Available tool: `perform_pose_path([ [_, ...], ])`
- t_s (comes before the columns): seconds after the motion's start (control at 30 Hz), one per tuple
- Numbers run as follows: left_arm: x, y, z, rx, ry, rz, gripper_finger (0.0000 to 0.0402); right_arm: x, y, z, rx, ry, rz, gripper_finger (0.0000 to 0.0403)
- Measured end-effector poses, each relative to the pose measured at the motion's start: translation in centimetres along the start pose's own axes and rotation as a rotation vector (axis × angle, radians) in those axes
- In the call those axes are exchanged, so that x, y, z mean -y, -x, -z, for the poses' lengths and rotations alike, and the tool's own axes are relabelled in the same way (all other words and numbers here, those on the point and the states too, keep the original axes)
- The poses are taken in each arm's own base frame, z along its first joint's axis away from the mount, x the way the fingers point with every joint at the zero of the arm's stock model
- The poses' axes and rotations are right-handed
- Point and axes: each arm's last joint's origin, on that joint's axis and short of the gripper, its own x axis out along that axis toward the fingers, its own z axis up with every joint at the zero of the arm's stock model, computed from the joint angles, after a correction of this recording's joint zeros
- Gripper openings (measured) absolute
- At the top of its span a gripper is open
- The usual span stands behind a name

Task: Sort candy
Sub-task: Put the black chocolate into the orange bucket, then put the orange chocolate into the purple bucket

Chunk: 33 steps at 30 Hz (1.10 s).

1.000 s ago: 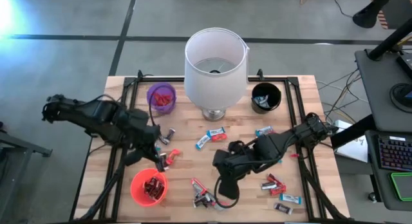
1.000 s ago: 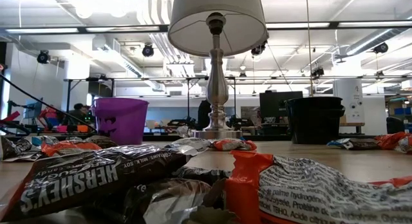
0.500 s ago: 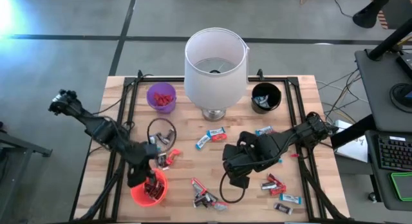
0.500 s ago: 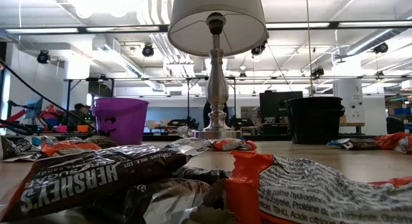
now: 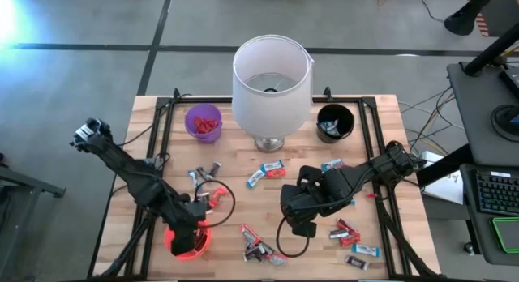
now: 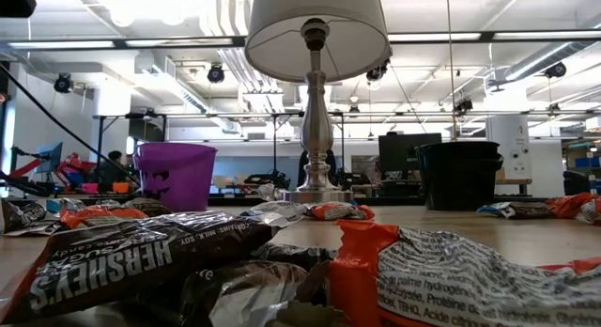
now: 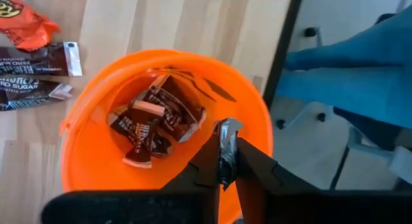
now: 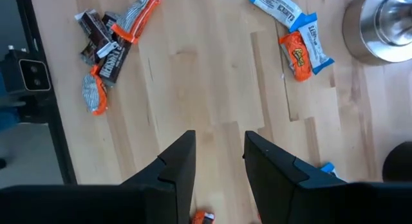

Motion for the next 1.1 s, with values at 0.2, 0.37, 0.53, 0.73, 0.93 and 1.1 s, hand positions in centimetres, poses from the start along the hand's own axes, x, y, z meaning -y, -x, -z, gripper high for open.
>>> perform_pose_path([
  [0.2,0.2,-1.4,-0.2,-0.071,0.025,-0.013,0.0069,0.0,0.0,0.0,0.0,0.006,0.0,0.0119],
  [0.37,0.5,-1.3,-0.3,-0.075,0.0,-0.007,0.0105,0.0,0.0,0.0,0.0,0.007,0.0,0.0119],
  [0.53,0.2,0.6,0.1,-0.081,-0.04,-0.047,0.0125,0.1,0.0,0.0,0.009,-0.029,0.014,0.0119],
  [0.73,-1.1,4.2,1.0,-0.007,-0.123,-0.182,0.0127,0.3,0.0,-0.2,0.045,-0.158,0.059,0.0119],
  [0.93,-2.8,7.0,2.0,0.113,-0.23,-0.233,0.0127,0.8,-0.4,-0.6,0.095,-0.353,0.123,0.0119],
  [1.1,-4.8,8.7,3.0,0.19,-0.282,-0.313,0.0127,1.3,-1.7,-0.9,0.086,-0.497,0.165,0.0119],
])
